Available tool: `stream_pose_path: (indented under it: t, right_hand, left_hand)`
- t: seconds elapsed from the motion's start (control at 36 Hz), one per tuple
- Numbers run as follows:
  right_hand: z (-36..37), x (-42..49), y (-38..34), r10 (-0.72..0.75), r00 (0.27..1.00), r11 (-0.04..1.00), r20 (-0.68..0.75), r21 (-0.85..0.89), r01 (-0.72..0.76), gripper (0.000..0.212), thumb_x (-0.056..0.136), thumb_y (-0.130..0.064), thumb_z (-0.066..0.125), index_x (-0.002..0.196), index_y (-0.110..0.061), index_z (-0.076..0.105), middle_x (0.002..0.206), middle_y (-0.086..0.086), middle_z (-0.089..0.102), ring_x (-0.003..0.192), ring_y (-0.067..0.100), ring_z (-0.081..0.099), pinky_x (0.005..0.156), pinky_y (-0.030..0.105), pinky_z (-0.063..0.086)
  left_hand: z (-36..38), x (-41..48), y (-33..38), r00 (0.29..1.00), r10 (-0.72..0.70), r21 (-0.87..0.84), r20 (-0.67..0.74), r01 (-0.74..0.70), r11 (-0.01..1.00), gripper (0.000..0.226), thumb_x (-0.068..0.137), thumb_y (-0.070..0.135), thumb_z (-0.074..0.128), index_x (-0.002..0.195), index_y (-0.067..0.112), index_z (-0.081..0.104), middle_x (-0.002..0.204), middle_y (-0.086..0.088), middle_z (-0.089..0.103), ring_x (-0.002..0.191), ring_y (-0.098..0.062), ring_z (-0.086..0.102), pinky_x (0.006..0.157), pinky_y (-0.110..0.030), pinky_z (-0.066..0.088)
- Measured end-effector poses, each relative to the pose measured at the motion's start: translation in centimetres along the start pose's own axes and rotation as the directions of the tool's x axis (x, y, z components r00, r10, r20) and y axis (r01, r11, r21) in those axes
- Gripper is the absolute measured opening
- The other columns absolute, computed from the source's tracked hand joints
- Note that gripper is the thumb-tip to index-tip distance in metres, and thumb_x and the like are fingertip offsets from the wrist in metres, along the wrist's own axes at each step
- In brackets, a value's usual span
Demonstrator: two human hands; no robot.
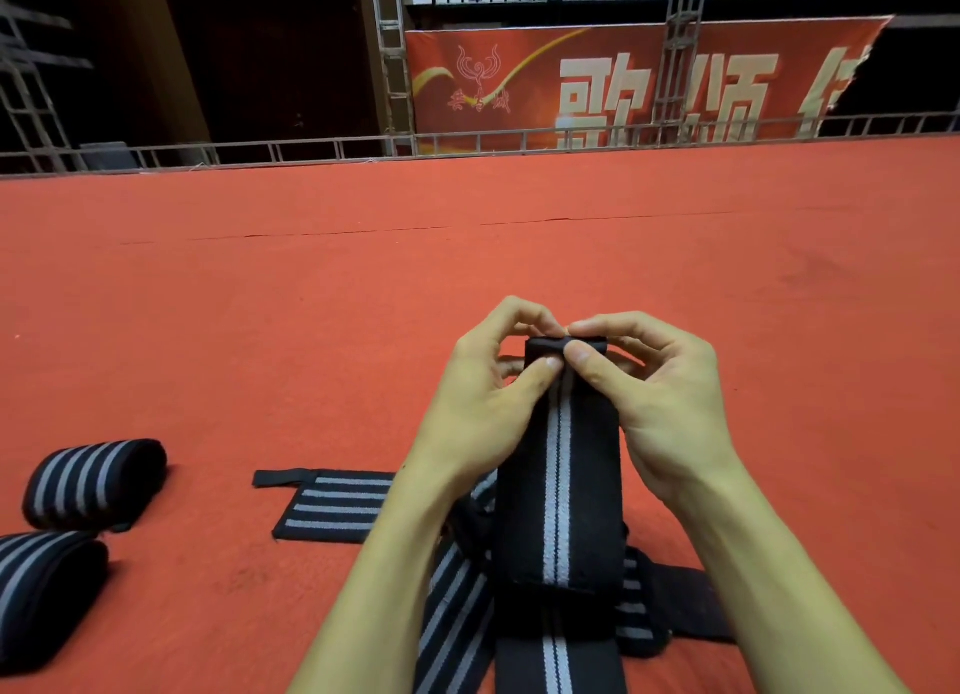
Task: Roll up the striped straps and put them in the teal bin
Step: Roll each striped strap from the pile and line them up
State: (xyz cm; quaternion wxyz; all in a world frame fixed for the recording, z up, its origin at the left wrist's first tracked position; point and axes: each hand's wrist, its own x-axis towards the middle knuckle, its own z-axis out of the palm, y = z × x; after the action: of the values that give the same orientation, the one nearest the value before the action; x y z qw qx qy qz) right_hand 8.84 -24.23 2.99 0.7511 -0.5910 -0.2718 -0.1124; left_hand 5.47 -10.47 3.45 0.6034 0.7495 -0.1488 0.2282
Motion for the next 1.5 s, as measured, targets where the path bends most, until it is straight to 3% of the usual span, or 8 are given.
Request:
stream_pose_path:
  t: [0.22,0.39,0.72,0.83,1.03,1.25,1.36,1.5]
  right_hand:
    - [0.0,0.0,0.0,0.005,1.0,0.996,0.009,0.084,-0.005,0.022,0.079,0.01,0.072,0.08,-0.013,0.072,0.081,-0.005,0.075,0.075,0.005,0.069,0.069,0.018,0.054]
    - [-0.5,0.3,0.3,-0.091,0.995,0.995,0.038,0.053,0.089,0.025,0.07,-0.004,0.076,0.077,-0.028,0.078,0.089,-0.004,0.075,0.093,0.011,0.07,0.082,0.023,0.052]
    - [-0.2,0.1,-0.2,-0.236,0.969,0.971,0.068,-0.016,0.237,0.03,0.073,0.015,0.075,0.078,-0.014,0.071,0.085,-0.011,0.073,0.085,0.003,0.068,0.066,0.007,0.045]
    - [-0.2,0.1,0.4,-0.23,0.971,0.972,0.059,-0.026,0.232,0.027,0.073,0.009,0.077,0.079,-0.017,0.073,0.088,-0.007,0.073,0.088,0.007,0.069,0.077,0.015,0.05]
    - [0.0,0.1,0.7,-0.199,0.979,0.98,0.036,-0.023,0.2,0.026,0.071,0.006,0.079,0.084,-0.015,0.072,0.089,-0.005,0.074,0.091,0.01,0.07,0.081,0.019,0.052]
    - [-0.6,0.0,0.2,0.059,0.989,0.998,0.134,-0.011,-0.058,0.044,0.068,-0.036,0.08,0.11,-0.037,0.07,0.113,0.002,0.072,0.107,0.027,0.069,0.093,0.048,0.055]
    - [-0.3,-0.1,0.0,0.119,0.978,0.991,0.174,0.033,-0.126,0.047,0.069,-0.051,0.082,0.111,-0.035,0.07,0.115,0.006,0.072,0.11,0.028,0.068,0.09,0.046,0.056]
    - [-0.4,0.2,-0.1,0.066,0.991,0.998,0.114,0.017,-0.069,0.024,0.078,-0.021,0.072,0.1,-0.03,0.073,0.105,0.003,0.074,0.1,0.023,0.07,0.08,0.036,0.058]
  left_hand:
    - [0.2,-0.1,0.2,0.995,0.06,-0.02,-0.077,-0.061,0.998,0.034,0.086,-0.013,0.061,0.086,0.021,0.063,0.086,0.011,0.067,0.075,-0.005,0.063,0.071,-0.016,0.047]
    - [0.3,-0.2,0.4,0.993,0.078,-0.15,-0.09,-0.091,0.984,0.009,0.081,0.01,0.063,0.084,0.019,0.065,0.085,0.004,0.067,0.079,-0.013,0.063,0.074,-0.028,0.052]
    - [-0.1,0.0,-0.1,0.992,-0.1,-0.264,-0.082,0.075,0.962,0.025,0.071,0.036,0.077,0.092,0.027,0.065,0.099,-0.003,0.068,0.093,-0.02,0.064,0.091,-0.047,0.052]
    - [-0.4,-0.1,0.1,0.975,-0.21,-0.262,0.073,0.222,0.939,0.01,0.082,0.032,0.069,0.085,0.023,0.072,0.089,-0.008,0.07,0.089,-0.021,0.067,0.091,-0.046,0.051]
    - [-0.6,0.0,0.6,0.973,-0.231,-0.273,-0.03,0.214,0.938,0.014,0.077,0.026,0.072,0.089,0.017,0.076,0.103,-0.019,0.071,0.098,-0.039,0.07,0.096,-0.059,0.052]
    - [-0.9,-0.2,0.9,0.993,-0.089,-0.299,-0.076,0.063,0.952,0.021,0.084,-0.003,0.072,0.095,0.015,0.074,0.088,-0.004,0.075,0.081,-0.023,0.072,0.075,-0.034,0.059]
    - [-0.8,-0.1,0.8,0.994,0.019,-0.23,-0.109,-0.043,0.972,0.025,0.073,0.003,0.075,0.092,0.02,0.074,0.093,0.007,0.074,0.09,-0.016,0.07,0.084,-0.031,0.056]
    - [-0.5,-0.2,0.3,0.996,0.038,-0.2,-0.081,-0.054,0.978,0.034,0.074,0.001,0.072,0.104,0.017,0.069,0.105,0.01,0.071,0.101,-0.017,0.069,0.091,-0.033,0.054]
